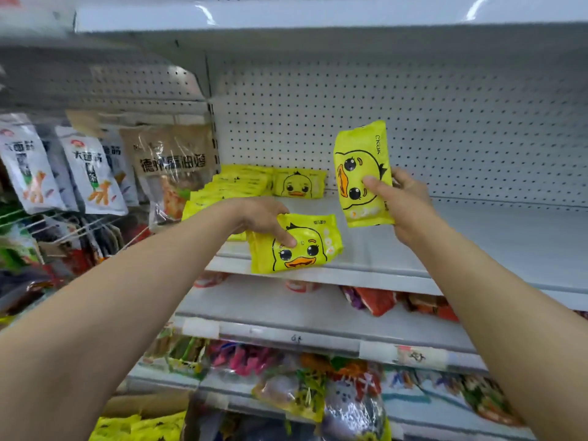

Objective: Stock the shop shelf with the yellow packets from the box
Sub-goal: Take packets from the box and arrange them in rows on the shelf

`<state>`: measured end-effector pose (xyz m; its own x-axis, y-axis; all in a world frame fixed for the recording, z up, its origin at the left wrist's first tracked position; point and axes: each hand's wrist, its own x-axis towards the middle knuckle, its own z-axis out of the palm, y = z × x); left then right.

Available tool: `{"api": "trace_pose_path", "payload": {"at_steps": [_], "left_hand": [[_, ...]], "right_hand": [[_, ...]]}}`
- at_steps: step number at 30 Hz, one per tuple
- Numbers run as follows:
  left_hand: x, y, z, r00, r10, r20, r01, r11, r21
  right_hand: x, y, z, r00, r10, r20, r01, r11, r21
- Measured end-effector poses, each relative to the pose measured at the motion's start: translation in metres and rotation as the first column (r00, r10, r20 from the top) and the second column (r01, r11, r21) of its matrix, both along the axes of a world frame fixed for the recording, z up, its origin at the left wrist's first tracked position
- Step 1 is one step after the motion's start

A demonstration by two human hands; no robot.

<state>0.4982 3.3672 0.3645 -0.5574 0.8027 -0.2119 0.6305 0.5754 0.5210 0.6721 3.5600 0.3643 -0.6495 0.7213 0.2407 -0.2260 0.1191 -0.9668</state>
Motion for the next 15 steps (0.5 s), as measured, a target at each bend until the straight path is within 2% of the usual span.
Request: {"api": "trace_pose_path", "payload": {"at_steps": [3,8,12,15], "left_hand": [[-0.032,0.039,0.015,0.996,-0.054,-0.068,0.054,0.999,0.001],[-0.098,0.093,0.033,0.985,-0.057,-0.164,0.056,0.998,-0.011],[-0.144,0.127,0.035,0.964,-0.113,-0.239,0.096,0.992,-0.079],[-0.171,0.15,0.029,0.942,-0.153,-0.298,0.139,0.988,-0.069]], "right_hand": [[-0.013,0.026,0.007,0.999,-0.054,0.004,0.053,0.997,0.054],[-0.056,0.057,0.019,0.995,-0.093,0.016,0.091,0.99,0.103],[-0.095,0.079,0.02,0.99,-0.139,0.029,0.135,0.984,0.117],[-0.118,0.093,0.019,0.982,-0.181,0.052,0.173,0.976,0.132]]}}
